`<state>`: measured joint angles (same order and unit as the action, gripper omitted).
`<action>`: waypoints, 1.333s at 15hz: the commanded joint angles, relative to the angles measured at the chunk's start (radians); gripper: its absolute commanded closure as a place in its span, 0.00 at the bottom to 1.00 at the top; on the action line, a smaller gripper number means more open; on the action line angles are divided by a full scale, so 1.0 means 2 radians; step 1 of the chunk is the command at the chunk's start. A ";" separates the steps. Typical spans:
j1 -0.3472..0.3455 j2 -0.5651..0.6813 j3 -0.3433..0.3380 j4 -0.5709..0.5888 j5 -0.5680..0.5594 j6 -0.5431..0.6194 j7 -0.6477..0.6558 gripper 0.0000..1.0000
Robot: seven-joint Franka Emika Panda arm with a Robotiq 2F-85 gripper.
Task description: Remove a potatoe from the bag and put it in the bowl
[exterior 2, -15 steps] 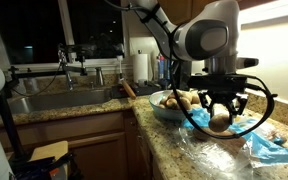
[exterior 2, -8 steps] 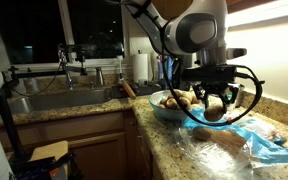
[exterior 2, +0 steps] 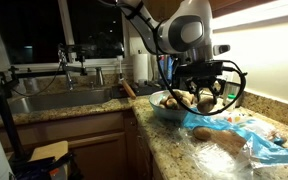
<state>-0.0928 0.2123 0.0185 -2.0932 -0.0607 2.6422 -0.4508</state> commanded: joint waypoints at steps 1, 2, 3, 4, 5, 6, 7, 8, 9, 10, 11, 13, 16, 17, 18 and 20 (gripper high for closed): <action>0.014 -0.030 0.003 -0.025 -0.021 0.019 0.012 0.68; 0.018 -0.030 0.004 -0.024 -0.024 0.020 0.012 0.68; 0.021 -0.031 0.006 -0.024 -0.026 0.024 0.012 0.68; 0.023 -0.032 0.007 -0.024 -0.029 0.026 0.012 0.68; 0.025 -0.032 0.008 -0.023 -0.033 0.028 0.013 0.68; 0.027 -0.033 0.008 -0.021 -0.036 0.029 0.012 0.68; 0.028 -0.033 0.009 -0.020 -0.039 0.031 0.012 0.68; 0.028 -0.033 0.010 -0.019 -0.040 0.032 0.011 0.68; 0.029 -0.034 0.011 -0.018 -0.041 0.033 0.010 0.68; 0.029 -0.033 0.011 -0.016 -0.041 0.033 0.009 0.68; 0.030 -0.030 0.012 -0.013 -0.041 0.032 0.008 0.68; 0.030 -0.024 0.014 -0.007 -0.037 0.029 0.005 0.68; 0.030 -0.017 0.019 -0.001 -0.032 0.028 -0.002 0.68; 0.029 -0.015 0.021 0.001 -0.030 0.029 -0.006 0.68; 0.028 -0.013 0.023 0.003 -0.028 0.031 -0.009 0.68; 0.027 -0.007 0.028 0.009 -0.022 0.033 -0.018 0.68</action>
<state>-0.0384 0.1943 0.0666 -2.0864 -0.1148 2.6925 -0.4569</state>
